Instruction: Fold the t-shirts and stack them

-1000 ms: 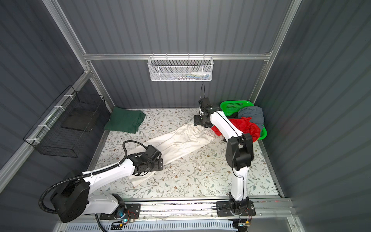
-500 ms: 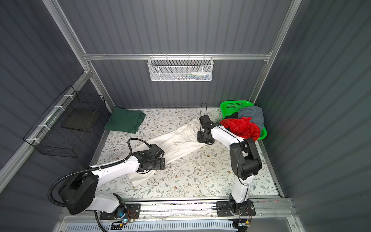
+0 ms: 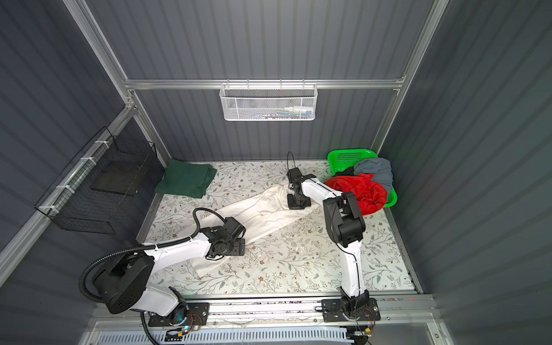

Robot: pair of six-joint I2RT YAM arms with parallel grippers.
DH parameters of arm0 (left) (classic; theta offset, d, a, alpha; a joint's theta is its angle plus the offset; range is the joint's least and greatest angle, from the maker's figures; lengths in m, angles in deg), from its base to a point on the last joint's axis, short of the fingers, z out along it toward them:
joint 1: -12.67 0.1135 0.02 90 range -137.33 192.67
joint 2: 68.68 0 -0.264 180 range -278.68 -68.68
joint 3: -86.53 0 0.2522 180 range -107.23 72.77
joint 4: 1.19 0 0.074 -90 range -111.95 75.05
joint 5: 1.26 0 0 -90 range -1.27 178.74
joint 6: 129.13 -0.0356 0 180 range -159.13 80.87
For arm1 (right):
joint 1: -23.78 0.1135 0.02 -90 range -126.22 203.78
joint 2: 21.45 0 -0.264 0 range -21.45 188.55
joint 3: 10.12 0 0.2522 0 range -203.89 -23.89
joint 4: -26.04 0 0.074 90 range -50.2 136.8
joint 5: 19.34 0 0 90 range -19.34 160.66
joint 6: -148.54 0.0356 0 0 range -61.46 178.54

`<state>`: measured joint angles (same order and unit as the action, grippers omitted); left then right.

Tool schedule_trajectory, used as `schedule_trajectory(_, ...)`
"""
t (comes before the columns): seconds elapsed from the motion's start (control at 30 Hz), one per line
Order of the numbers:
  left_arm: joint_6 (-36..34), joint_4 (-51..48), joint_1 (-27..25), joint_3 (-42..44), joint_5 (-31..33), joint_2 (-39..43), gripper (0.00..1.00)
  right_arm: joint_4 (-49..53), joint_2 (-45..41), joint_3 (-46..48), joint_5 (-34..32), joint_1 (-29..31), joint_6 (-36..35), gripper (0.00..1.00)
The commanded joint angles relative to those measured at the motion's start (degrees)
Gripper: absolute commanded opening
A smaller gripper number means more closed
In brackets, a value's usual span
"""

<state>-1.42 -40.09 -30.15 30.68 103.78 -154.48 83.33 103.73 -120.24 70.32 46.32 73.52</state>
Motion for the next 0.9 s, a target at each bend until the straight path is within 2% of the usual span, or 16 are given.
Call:
schedule_trajectory(0.0,0.02,2.56,-0.05,1.25,-5.24,-3.20,0.90,7.34,3.46,-4.64,1.46,-0.29,-5.04,0.11)
schedule_trajectory(0.07,-1.28,3.20,-0.06,1.28,-6.00,-4.03,0.85,7.87,4.59,-5.80,1.60,-0.72,-5.88,0.07)
schedule_trajectory(0.23,-3.53,2.12,-0.14,-1.14,-7.10,-7.39,0.57,7.62,5.67,-7.05,2.44,-1.69,-6.63,0.07)
schedule_trajectory(0.3,-3.34,2.71,-0.18,-1.50,-7.73,-7.93,0.50,7.76,6.45,-8.31,3.32,-2.11,-7.03,0.08)
schedule_trajectory(0.57,-1.81,2.16,-4.61,-4.47,-7.68,-9.06,0.44,10.81,10.73,-17.38,5.23,-4.24,-8.96,0.08)
schedule_trajectory(0.67,-1.96,0.90,-8.27,-6.85,-6.10,-9.92,0.44,12.58,12.72,-21.80,5.92,-4.94,-9.90,0.08)
schedule_trajectory(0.77,-2.20,-4.34,-12.21,-12.49,-4.35,-11.78,0.46,14.77,14.33,-25.55,7.40,-5.64,-10.96,0.08)
schedule_trajectory(0.87,-1.18,-7.10,-18.01,-16.71,-1.25,-12.52,0.49,14.51,14.30,-26.64,8.42,-6.35,-11.46,0.10)
